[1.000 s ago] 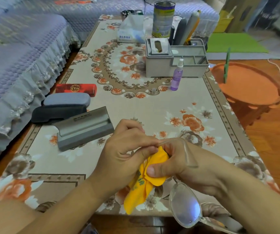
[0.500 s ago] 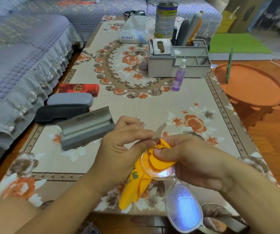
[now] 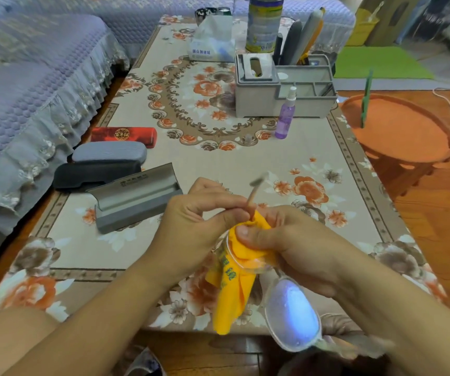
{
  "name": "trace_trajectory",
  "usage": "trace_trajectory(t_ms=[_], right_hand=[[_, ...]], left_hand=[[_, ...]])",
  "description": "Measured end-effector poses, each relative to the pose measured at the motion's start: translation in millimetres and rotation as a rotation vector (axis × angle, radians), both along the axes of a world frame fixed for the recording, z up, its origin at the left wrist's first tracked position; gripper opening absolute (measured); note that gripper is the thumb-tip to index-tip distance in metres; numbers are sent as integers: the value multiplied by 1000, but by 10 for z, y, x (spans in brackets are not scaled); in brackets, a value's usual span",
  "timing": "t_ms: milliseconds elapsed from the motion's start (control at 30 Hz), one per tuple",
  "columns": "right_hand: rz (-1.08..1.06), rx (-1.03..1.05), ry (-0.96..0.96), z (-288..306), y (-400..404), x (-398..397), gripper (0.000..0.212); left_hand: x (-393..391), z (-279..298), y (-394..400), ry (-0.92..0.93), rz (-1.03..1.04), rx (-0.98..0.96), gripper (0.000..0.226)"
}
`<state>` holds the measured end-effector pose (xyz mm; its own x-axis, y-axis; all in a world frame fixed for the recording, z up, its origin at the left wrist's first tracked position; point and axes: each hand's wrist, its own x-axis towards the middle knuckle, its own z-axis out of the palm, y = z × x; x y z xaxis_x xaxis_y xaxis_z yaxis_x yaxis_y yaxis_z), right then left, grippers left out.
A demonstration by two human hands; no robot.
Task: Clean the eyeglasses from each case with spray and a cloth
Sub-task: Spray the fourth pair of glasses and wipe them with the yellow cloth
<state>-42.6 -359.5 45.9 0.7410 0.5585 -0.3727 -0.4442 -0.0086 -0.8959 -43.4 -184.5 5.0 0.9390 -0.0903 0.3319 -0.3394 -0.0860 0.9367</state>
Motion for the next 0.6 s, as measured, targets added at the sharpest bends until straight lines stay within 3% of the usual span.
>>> trace_trajectory(t_ms=[133,267,367,600], right_hand=[[-45,77,53,41,-30,12,27],[99,141,191,21,-137,33,17],[216,178,224,-25,-174,57,23],[238,96,166,-104,-101,30,15]], left_hand=[[-11,8,10,-57,49,26,15],[-70,31,41,-198,111,77,13],[-66,73,40,-291,89,140,12],[-28,8,-2,-202,18,118,11]])
